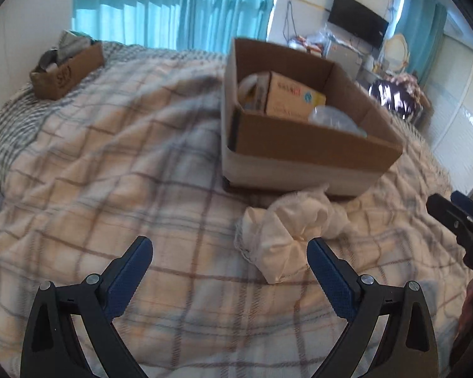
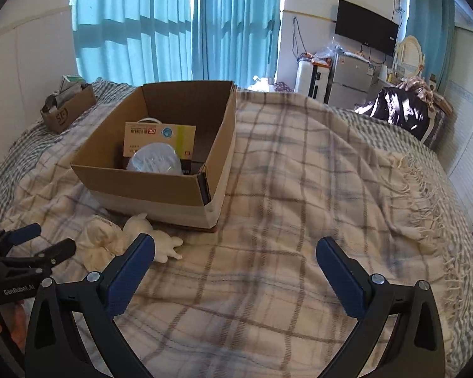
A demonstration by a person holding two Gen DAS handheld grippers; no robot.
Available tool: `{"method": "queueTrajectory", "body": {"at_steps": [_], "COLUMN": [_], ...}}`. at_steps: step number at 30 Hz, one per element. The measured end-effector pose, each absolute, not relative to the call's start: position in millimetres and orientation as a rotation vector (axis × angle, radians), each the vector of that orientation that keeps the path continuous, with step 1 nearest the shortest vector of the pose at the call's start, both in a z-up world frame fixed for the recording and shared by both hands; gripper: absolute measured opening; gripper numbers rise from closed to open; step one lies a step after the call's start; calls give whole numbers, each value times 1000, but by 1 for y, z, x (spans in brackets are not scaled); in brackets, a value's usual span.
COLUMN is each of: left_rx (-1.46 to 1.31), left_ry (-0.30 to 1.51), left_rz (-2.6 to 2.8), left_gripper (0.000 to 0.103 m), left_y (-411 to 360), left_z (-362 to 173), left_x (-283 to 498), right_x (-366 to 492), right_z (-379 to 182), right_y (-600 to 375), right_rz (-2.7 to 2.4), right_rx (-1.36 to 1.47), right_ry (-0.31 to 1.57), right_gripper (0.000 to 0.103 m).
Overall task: Organize objects
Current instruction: 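Grasp the white cloth with the left gripper, then grasp the white plush bunny with the right gripper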
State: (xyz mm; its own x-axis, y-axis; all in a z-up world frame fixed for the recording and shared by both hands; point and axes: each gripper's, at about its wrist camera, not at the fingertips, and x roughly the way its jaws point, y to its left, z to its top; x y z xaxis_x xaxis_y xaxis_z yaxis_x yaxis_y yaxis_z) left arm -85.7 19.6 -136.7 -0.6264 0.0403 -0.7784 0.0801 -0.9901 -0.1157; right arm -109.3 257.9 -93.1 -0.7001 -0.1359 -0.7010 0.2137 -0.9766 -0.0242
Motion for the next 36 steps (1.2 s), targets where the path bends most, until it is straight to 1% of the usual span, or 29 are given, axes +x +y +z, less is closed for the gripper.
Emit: {"method": "queueTrajectory", "body": {"at_steps": [3, 5, 6, 7, 8, 9, 10, 11, 12, 13, 19, 22, 26, 32, 36], "left_rx": [1431, 1475, 1495, 1515, 1545, 1580, 1607, 1605, 1581, 1565, 1497, 1483, 1466, 1462, 1460], "left_ry": [138, 167, 190, 202, 205, 193, 171, 134, 104, 99, 205, 218, 269, 314, 321], "left_rz": [-2784, -2797, -2814, -2833, -2855, -2875, -2883, -2890, -2903, -2922, -2940, -2875, -2832, -2822, -2799], "left_gripper": [99, 91, 85, 78, 69, 38, 26, 26, 24, 18, 17, 17, 17, 17, 17], "left_y": [31, 36, 38, 40, 43, 47, 51, 54, 56, 55, 21, 4, -20, -36, -40], "left_z": [-155, -162, -162, -162, -164, -166, -168, -168, -167, -163, -145, -144, -141, -139, -141], "left_x": [-100, -109, -112, -114, -117, -118, -119, -117, -112, -107, -91, -96, -104, -107, -108], "right_x": [-116, -117, -116, -116, -116, -116, -116, -116, -115, -115, -115, -113, -110, -120, -135], "right_z": [-108, -112, -111, -112, -113, -113, -113, -114, -114, -114, -115, -112, -100, -96, -105], "right_y": [253, 248, 245, 243, 242, 242, 242, 242, 242, 242, 236, 235, 227, 200, 167], "right_rz": [-2709, -2704, -2704, -2705, -2710, -2714, -2715, -2718, -2723, -2724, -2728, -2743, -2727, -2632, -2607], "right_rx": [1164, 1174, 1176, 1180, 1186, 1191, 1197, 1200, 1201, 1202, 1212, 1219, 1243, 1308, 1332], "right_ry": [173, 207, 220, 233, 244, 251, 253, 253, 254, 255, 308, 323, 271, 129, 182], "right_gripper": [103, 103, 103, 103, 103, 103, 103, 103, 103, 103, 103, 103, 103, 103, 103]}}
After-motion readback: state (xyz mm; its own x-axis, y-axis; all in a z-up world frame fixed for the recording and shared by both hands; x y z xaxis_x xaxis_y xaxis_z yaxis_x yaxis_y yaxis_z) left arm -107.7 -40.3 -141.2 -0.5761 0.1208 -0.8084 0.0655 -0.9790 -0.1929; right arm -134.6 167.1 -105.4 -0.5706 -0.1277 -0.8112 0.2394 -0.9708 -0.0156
